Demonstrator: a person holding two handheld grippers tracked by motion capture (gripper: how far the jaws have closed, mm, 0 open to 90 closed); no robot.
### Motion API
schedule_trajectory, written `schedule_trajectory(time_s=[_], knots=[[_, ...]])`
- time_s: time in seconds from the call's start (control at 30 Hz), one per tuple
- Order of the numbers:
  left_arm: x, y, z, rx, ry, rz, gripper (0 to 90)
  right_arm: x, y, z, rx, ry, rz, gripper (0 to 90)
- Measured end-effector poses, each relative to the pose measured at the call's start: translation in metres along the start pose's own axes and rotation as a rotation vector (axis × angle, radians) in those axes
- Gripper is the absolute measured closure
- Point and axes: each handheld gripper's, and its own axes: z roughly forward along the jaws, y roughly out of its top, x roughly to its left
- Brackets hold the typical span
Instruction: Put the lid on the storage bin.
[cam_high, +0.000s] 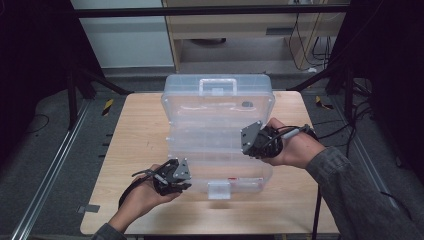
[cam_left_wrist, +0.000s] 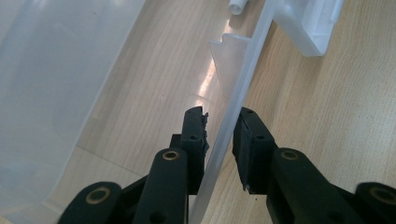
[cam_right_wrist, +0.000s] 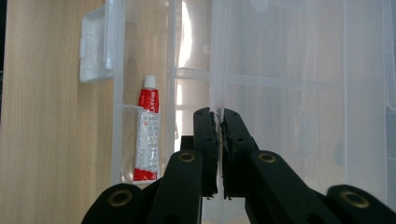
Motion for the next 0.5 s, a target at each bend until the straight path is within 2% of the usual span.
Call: schedule_trajectory(time_s=[0.27,0.3,0.37,0.5], knots=[[-0.0002,0.0002,0.0001,-0.008,0.003,0.006,73.6,0.0007,0.0006,0.0004,0.009,0.008,0.002,85.7],[-0.0013,0.0002,0.0006,-0.021,0.003,-0.008,73.1,0.0002,0.0006,0.0005,0.006,0.005,0.003,85.5],[-0.0025,0.0002,0.0008,-0.023,-0.001,-0.021,68.2,-0.0008,0.0003,0.0001,0.006,0.010,-0.002,85.4],[-0.0041,0.0002,-0.0007,-0.032,0.005,-0.018,63.8,-0.0008,-0.0001,-0.0002,0.006,0.009,-0.003,85.3]])
